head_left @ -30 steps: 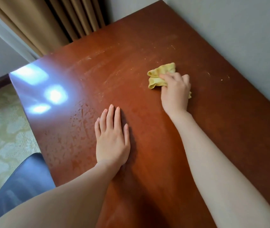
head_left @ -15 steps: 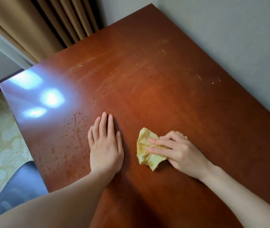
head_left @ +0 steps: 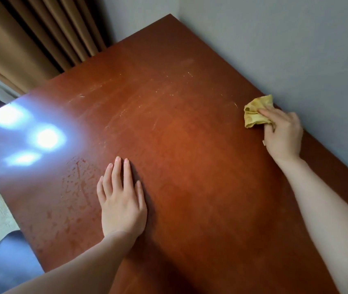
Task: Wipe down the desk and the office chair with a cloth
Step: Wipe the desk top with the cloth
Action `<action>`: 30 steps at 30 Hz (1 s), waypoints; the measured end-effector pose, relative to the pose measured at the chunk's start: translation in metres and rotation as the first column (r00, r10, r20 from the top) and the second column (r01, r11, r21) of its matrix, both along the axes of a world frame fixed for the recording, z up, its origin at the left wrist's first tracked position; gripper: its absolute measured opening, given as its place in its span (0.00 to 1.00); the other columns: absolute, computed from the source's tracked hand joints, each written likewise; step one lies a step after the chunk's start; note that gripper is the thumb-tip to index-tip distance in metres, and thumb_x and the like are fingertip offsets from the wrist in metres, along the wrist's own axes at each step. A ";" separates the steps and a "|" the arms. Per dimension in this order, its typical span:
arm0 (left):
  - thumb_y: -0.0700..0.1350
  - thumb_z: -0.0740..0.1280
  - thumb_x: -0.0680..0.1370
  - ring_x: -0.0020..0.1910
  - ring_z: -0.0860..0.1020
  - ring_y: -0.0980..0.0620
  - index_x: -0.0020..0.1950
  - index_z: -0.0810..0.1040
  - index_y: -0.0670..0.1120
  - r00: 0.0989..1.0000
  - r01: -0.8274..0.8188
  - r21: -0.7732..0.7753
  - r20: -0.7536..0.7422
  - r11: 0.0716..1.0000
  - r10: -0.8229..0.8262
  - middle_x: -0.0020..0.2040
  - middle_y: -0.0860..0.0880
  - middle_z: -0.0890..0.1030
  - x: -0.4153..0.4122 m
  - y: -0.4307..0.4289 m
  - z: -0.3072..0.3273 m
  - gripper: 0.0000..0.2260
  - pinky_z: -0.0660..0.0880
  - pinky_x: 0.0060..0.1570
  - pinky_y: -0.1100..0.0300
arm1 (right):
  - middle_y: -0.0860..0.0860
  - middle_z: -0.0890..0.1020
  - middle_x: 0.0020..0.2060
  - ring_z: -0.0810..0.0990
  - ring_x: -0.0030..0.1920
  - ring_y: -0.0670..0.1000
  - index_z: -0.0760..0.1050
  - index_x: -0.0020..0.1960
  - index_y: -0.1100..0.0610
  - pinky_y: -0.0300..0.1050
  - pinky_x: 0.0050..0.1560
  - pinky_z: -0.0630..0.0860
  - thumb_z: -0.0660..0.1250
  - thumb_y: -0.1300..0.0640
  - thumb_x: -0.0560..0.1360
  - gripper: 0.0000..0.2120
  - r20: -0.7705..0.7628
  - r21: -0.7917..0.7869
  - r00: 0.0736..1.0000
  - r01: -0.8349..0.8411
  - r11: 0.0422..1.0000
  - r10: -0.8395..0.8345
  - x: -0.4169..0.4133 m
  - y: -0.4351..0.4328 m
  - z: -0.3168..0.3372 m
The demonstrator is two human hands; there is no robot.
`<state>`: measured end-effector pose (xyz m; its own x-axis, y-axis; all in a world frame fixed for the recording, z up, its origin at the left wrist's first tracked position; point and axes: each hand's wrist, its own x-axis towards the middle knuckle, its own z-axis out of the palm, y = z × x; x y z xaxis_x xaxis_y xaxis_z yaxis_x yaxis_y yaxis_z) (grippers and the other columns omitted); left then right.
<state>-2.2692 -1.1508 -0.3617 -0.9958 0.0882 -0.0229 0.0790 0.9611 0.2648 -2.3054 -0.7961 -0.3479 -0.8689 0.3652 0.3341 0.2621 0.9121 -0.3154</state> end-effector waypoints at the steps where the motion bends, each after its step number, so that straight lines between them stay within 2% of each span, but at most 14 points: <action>1: 0.51 0.48 0.80 0.74 0.54 0.45 0.75 0.60 0.42 1.000 0.001 0.000 -0.007 1.000 -0.001 0.75 0.42 0.62 0.000 0.000 0.000 0.25 0.50 0.71 0.48 | 0.55 0.81 0.57 0.74 0.47 0.63 0.79 0.60 0.58 0.45 0.48 0.67 0.61 0.70 0.72 0.19 -0.009 -0.035 0.996 0.083 0.996 -0.084 -0.010 0.000 0.000; 5: 0.50 0.48 0.80 0.73 0.56 0.44 0.75 0.61 0.41 1.000 0.009 -0.004 -0.026 1.000 -0.009 0.74 0.41 0.63 0.000 0.001 -0.001 0.25 0.50 0.70 0.48 | 0.53 0.81 0.57 0.73 0.53 0.60 0.78 0.62 0.54 0.45 0.51 0.66 0.57 0.68 0.74 0.21 -0.018 -0.143 0.912 0.403 0.904 -0.409 -0.049 -0.010 0.001; 7: 0.50 0.48 0.80 0.73 0.56 0.43 0.75 0.61 0.41 1.000 0.010 -0.006 -0.027 1.000 -0.010 0.74 0.41 0.63 0.000 0.001 -0.002 0.25 0.50 0.70 0.48 | 0.53 0.81 0.56 0.73 0.53 0.59 0.78 0.62 0.52 0.46 0.52 0.66 0.57 0.67 0.75 0.21 0.005 -0.155 0.886 0.459 0.875 -0.464 -0.065 -0.022 0.003; 9: 0.50 0.48 0.80 0.73 0.56 0.43 0.75 0.60 0.41 1.000 0.010 -0.010 -0.021 1.000 -0.010 0.74 0.41 0.62 -0.001 0.002 -0.002 0.25 0.50 0.70 0.48 | 0.53 0.80 0.57 0.73 0.53 0.59 0.77 0.62 0.51 0.47 0.53 0.66 0.57 0.66 0.76 0.20 0.046 -0.128 0.923 0.386 0.914 -0.383 -0.075 -0.039 0.004; 12: 0.50 0.48 0.80 0.73 0.55 0.43 0.76 0.59 0.41 1.000 0.011 -0.019 -0.007 1.000 -0.011 0.75 0.41 0.62 -0.002 0.002 -0.001 0.25 0.51 0.71 0.47 | 0.51 0.80 0.58 0.73 0.51 0.59 0.77 0.62 0.50 0.47 0.52 0.67 0.59 0.65 0.75 0.20 0.071 -0.095 0.981 0.185 0.978 -0.178 -0.077 -0.070 0.004; 15: 0.50 0.48 0.80 0.74 0.55 0.43 0.76 0.59 0.41 1.000 0.010 -0.024 0.006 1.000 -0.010 0.75 0.41 0.61 -0.001 0.002 0.000 0.25 0.50 0.72 0.47 | 0.49 0.80 0.59 0.73 0.51 0.57 0.79 0.61 0.51 0.46 0.52 0.69 0.62 0.66 0.74 0.19 0.042 -0.134 0.999 0.003 0.991 0.003 -0.062 -0.104 0.002; 18: 0.50 0.49 0.80 0.74 0.53 0.44 0.76 0.58 0.41 1.000 0.011 -0.025 0.011 1.000 -0.010 0.76 0.42 0.60 -0.002 0.001 0.001 0.25 0.49 0.72 0.47 | 0.50 0.81 0.58 0.74 0.49 0.55 0.80 0.59 0.53 0.47 0.52 0.72 0.64 0.68 0.73 0.19 0.021 -0.169 0.986 -0.162 0.972 0.168 -0.032 -0.134 0.002; 22: 0.50 0.48 0.81 0.74 0.53 0.44 0.76 0.57 0.42 1.000 0.012 -0.017 0.015 1.000 -0.012 0.76 0.42 0.59 -0.004 0.000 0.000 0.25 0.48 0.73 0.47 | 0.52 0.83 0.54 0.77 0.44 0.55 0.82 0.56 0.56 0.49 0.45 0.77 0.67 0.74 0.68 0.21 -0.038 -0.177 0.927 -0.373 0.911 0.372 0.019 -0.151 0.003; 24: 0.50 0.48 0.81 0.74 0.53 0.44 0.76 0.57 0.42 1.000 0.011 -0.012 0.017 1.000 -0.010 0.76 0.42 0.59 -0.002 0.000 -0.001 0.25 0.48 0.72 0.47 | 0.52 0.83 0.54 0.77 0.43 0.54 0.82 0.55 0.56 0.46 0.45 0.76 0.67 0.75 0.66 0.23 -0.026 -0.169 0.891 -0.451 0.876 0.453 0.049 -0.149 0.001; 27: 0.50 0.48 0.80 0.74 0.53 0.44 0.76 0.58 0.41 1.000 0.001 0.002 0.016 1.000 -0.001 0.76 0.42 0.59 -0.001 0.002 -0.001 0.25 0.48 0.72 0.47 | 0.50 0.82 0.55 0.77 0.46 0.51 0.82 0.56 0.55 0.43 0.50 0.75 0.65 0.75 0.66 0.24 0.011 -0.149 0.843 -0.530 0.835 0.538 0.089 -0.130 -0.002; 30: 0.50 0.47 0.80 0.74 0.52 0.44 0.76 0.57 0.42 1.000 -0.004 0.005 0.021 1.000 0.004 0.76 0.42 0.58 0.000 0.002 0.000 0.25 0.49 0.73 0.46 | 0.50 0.81 0.56 0.76 0.46 0.51 0.81 0.56 0.55 0.48 0.48 0.78 0.59 0.72 0.68 0.24 0.026 -0.128 0.858 -0.506 0.853 0.513 0.108 -0.096 -0.001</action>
<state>-2.2695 -1.1493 -0.3612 -0.9955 0.0842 -0.0437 0.0693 0.9601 0.2711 -2.1976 -0.8921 -0.3492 -0.9599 -0.1015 0.2614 -0.2084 0.8819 -0.4229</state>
